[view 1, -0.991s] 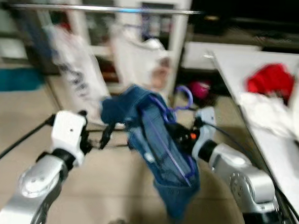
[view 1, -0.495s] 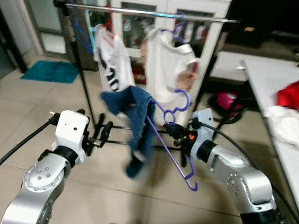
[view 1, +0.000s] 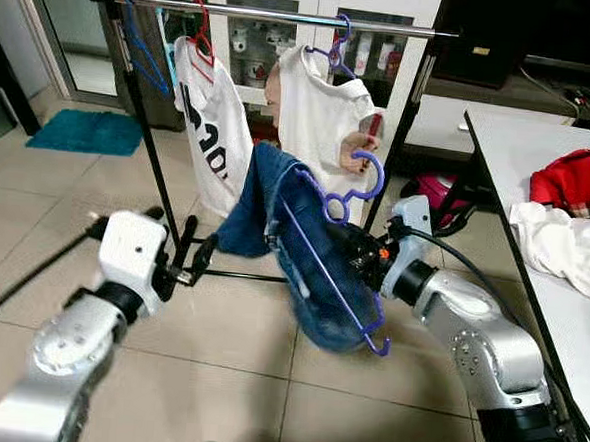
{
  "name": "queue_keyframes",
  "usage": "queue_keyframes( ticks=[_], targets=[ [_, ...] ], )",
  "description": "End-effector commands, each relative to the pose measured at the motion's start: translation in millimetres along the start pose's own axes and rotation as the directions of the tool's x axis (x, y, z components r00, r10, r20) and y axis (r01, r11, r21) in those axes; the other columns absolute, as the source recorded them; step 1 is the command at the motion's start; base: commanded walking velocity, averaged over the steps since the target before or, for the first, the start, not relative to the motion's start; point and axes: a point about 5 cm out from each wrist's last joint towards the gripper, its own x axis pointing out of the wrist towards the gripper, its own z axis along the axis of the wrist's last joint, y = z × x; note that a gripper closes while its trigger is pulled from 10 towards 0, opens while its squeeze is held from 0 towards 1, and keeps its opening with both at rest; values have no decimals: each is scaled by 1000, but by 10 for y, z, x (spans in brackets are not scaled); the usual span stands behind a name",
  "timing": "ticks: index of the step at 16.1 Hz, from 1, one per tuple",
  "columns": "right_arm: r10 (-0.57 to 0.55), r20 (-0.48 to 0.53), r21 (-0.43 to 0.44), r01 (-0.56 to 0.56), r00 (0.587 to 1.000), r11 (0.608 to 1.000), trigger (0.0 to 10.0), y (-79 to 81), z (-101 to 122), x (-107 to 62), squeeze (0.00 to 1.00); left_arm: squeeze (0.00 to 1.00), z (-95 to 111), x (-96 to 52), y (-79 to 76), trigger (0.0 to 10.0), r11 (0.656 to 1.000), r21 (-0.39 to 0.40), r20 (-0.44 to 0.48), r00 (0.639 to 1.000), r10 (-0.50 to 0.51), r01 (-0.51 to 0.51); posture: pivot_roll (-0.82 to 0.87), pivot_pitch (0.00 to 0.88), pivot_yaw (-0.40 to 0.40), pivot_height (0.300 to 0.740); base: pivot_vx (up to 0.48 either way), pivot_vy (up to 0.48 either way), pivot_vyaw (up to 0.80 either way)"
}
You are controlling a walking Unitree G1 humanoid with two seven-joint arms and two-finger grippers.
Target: Hang hanger
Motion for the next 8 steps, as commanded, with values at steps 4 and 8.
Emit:
queue_keyframes(
  ticks=[4, 8],
  targets=[
    [180, 94, -76, -174, 979, 982, 10000, 61, 301, -148, 0, 1000, 304, 92, 388, 10000, 993, 112, 73, 996, -43, 34, -75, 0, -7, 740, 0, 0, 0],
    [243, 77, -105, -235, 967, 966, 10000, 40, 374, -208, 0, 0, 499, 221, 452, 10000, 982, 157, 101, 987, -122, 105, -70, 0, -6, 740, 0, 0, 0]
  ],
)
